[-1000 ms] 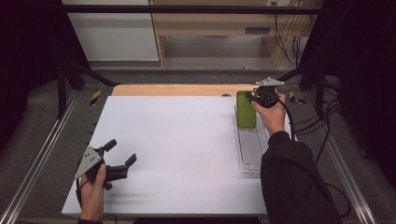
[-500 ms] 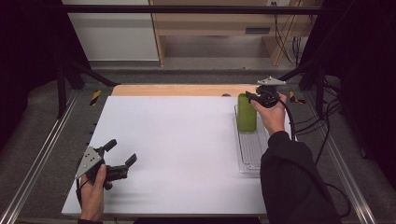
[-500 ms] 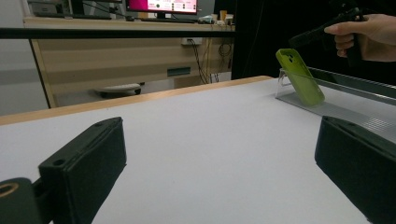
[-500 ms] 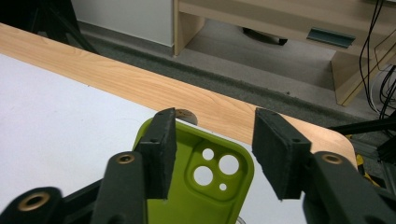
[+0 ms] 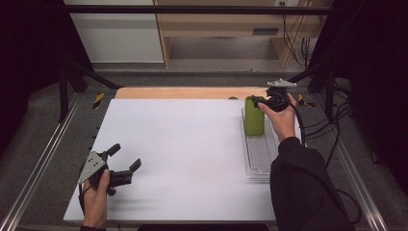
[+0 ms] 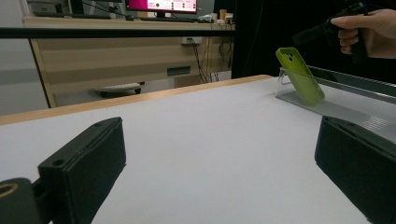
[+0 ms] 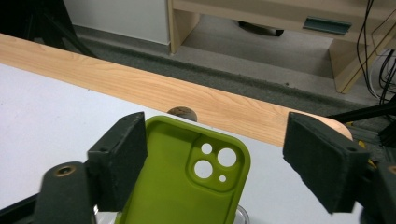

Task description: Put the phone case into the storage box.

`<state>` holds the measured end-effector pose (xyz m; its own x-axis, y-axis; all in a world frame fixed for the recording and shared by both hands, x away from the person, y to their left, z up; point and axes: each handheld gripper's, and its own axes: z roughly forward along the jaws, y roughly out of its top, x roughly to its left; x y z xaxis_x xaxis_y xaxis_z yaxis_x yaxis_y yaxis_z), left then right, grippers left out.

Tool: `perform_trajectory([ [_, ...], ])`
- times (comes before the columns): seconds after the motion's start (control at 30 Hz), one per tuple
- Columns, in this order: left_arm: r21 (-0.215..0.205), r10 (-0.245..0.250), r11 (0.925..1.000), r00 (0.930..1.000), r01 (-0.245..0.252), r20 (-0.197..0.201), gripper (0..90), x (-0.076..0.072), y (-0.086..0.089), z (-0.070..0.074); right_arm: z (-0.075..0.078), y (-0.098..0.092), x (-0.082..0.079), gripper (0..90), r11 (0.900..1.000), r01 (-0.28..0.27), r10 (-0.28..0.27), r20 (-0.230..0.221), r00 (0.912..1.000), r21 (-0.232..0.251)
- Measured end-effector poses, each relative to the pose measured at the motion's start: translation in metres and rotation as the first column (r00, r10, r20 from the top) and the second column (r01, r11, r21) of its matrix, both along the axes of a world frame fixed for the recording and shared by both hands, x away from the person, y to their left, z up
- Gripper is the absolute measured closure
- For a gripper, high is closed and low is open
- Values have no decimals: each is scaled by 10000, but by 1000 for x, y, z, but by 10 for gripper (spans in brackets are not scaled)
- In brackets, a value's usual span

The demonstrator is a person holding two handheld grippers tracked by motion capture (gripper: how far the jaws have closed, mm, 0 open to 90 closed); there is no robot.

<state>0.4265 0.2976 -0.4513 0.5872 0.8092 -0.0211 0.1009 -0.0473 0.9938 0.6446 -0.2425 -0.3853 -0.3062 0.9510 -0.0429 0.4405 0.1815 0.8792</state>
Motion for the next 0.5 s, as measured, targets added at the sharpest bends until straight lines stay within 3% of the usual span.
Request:
perform_trajectory([
  [0.13, -28, 28, 10000, 10000, -28, -25, 16, 0, 0, 0, 2, 0, -4, 142, 9999, 164, -164, 127, 9998, 26],
  [0.5, 28, 31, 10000, 10000, -31, -14, 16, 0, 0, 0, 3, 2, -8, 109, 9995, 185, -186, 39, 9998, 268],
])
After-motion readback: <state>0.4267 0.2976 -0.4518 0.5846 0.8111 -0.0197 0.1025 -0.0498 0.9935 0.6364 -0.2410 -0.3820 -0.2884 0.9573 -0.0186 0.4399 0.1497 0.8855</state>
